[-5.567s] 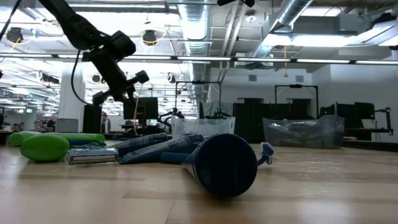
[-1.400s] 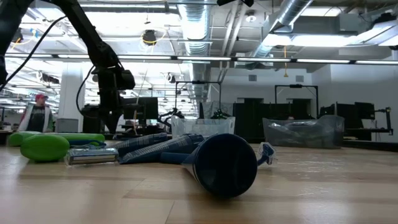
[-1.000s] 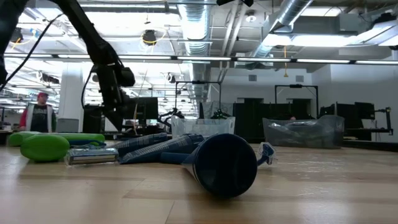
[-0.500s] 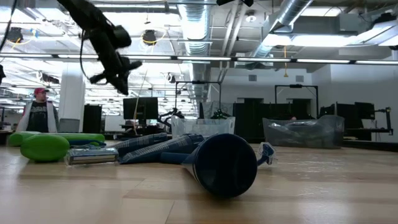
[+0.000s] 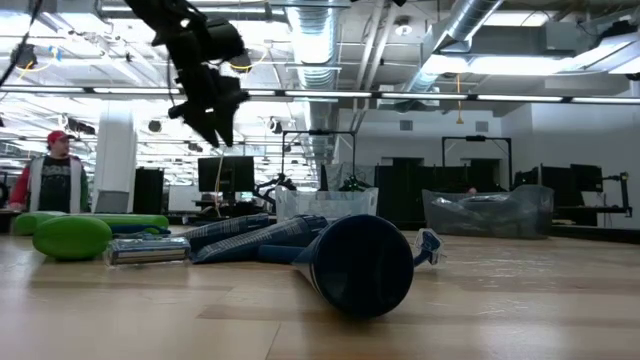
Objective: Pick & Place Travel size toiletries
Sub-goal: Put the blue razor into the bottom black bin
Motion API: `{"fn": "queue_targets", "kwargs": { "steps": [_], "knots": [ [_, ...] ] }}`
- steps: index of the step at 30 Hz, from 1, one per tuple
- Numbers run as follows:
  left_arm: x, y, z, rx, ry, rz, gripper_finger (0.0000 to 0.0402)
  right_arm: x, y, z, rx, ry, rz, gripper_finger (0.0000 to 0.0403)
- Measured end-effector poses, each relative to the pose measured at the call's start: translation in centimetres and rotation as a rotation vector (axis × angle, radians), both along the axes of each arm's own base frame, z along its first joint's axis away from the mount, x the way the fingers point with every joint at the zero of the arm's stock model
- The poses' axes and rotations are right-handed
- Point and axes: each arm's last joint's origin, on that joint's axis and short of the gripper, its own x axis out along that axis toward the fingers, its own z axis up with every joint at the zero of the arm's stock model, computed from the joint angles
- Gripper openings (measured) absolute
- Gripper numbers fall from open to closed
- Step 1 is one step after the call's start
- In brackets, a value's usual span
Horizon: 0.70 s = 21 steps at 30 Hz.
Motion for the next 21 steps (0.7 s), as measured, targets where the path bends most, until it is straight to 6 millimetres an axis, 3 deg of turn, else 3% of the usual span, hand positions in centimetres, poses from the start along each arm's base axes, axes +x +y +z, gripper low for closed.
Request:
{"fn": "queue_targets", "kwargs": {
  "steps": [4,7,11,17,21],
  "knots": [
    [1.6,-0.9,-1.9,-0.042,0.074,0.031,0.0242,0.0,0.0,0.0,0.000,0.003,-0.001,0.0000],
    [2.2,-1.2,-3.8,-0.180,0.106,0.013,0.0252,0.0,0.0,0.0,-0.003,0.004,0.002,0.0000],
    [3.5,-2.1,-5.8,-0.271,0.186,-0.081,0.0242,-0.1,0.0,-0.1,-0.006,0.015,0.006,0.0000],
    [6.9,-3.2,-6.9,-0.208,0.112,-0.349,0.0212,-0.2,0.0,-0.2,-0.016,0.031,0.017,0.0000],
    [6.7,-1.6,-9.0,-0.203,0.196,-0.249,0.0183,-0.2,0.0,-0.2,-0.016,0.035,0.018,0.0000]
  ]
}}
